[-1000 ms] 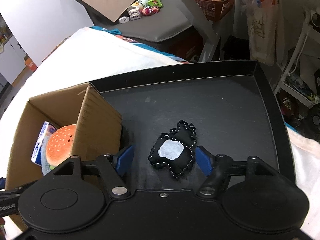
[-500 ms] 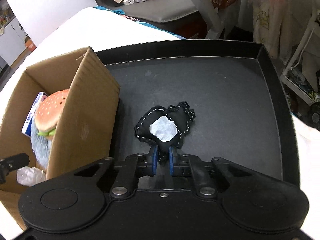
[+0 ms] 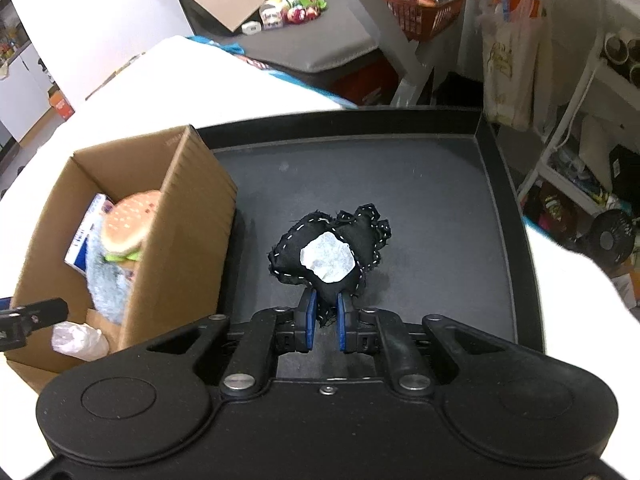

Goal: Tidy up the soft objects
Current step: 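Carry the black plush into the box and release it with the right gripper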

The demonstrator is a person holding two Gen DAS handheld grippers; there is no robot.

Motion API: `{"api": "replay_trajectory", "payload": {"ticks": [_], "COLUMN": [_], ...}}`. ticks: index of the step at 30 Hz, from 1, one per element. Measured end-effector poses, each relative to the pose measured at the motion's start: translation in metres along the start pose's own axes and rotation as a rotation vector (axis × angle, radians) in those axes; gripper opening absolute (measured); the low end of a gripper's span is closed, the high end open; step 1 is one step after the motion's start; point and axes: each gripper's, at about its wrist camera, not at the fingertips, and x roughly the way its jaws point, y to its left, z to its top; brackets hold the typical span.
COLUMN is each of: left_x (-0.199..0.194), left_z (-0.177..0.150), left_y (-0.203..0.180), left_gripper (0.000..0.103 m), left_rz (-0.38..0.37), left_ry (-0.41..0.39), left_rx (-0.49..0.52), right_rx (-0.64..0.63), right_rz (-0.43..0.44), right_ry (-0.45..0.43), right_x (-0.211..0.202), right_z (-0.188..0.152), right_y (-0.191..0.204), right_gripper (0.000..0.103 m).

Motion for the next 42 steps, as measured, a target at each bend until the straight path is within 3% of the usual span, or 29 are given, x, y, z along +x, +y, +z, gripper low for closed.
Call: {"api": "replay_trajectory", "payload": {"ticks": [15, 34, 37, 39, 42], "left_x": [-0.008, 0.001, 0.001, 0.002, 0.004], "left_z": [0.0, -0.004, -0.006, -0.006, -0.007], "left_y": [0.014, 0.031, 0.033, 0.035, 0.038], "left_gripper": [0.071, 0.067, 0.058, 0.043, 0.031], "left_rz": [-0.045, -0.141, -0.15, -0.155, -0.166], "left_ry": [-0.019, -0.019, -0.029, -0.03, -0.025], "left_rx": [-0.02, -0.041, -0.037, -0.04, -0.056], "right_rx": [-0.057, -0.145, -0.158, -0.168, -0.177], "right_rz": [0.032, 0.089, 0.1, 0.108, 0.121], "right_ry": [-0.099, -0.133, -0.129, -0.128, -0.125], "right_x": [-0.041, -0.053, -0.05, -0.048, -0.046], "right_z": [0.021, 0.043, 0.045, 0.045, 0.046], "right_y": [0.027, 0.087, 0.097, 0.104, 0.113], "right_gripper": [0.011, 0.011, 0.011, 0.011, 0.011]}}
